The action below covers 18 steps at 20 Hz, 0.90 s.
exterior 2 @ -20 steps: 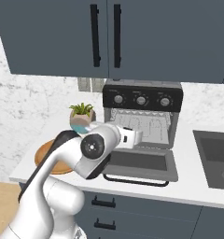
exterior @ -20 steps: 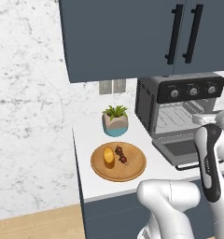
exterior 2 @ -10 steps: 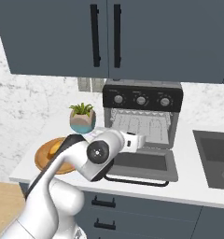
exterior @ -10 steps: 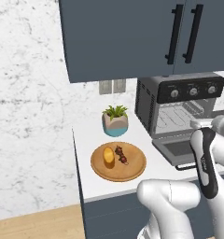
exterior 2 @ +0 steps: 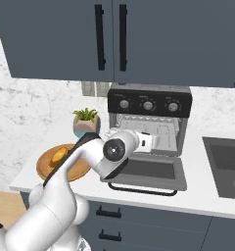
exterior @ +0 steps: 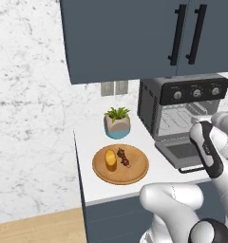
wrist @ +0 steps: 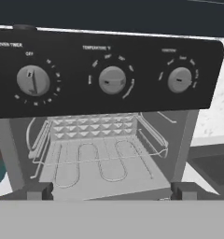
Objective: Pick up the kebab skewer and baguette bread, and place them inside the toaster oven. Close the toaster oven door and start by setting the timer.
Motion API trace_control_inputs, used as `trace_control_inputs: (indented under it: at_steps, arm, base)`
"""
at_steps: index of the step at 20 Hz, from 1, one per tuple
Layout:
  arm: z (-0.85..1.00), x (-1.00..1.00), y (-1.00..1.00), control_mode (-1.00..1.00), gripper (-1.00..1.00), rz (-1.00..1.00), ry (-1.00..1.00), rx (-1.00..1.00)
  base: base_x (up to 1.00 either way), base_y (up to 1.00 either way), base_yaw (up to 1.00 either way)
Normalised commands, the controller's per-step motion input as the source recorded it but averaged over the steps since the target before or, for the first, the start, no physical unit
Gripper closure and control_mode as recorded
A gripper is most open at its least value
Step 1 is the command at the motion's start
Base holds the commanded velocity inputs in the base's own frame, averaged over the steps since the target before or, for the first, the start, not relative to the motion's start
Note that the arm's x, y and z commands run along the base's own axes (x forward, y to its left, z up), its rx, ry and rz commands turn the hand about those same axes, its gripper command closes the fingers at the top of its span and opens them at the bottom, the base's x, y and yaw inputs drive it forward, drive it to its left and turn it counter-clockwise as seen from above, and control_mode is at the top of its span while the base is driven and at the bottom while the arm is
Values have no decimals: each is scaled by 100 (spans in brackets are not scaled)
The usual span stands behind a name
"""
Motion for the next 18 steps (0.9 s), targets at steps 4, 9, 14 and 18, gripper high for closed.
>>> trace_control_inputs:
  at_steps: [4,9,14,18]
  arm:
    - [0,29,-9,-100,-100,0,5,0]
    - [0,29,-2,-100,-100,0,3,0]
    - [0,12,-18,-100,-100,0,4,0]
    - [0,7,-13,-100,-100,0,6,0]
  base:
    - [0,0,0]
    - [0,0,0]
    - [0,0,0]
    - [0,0,0]
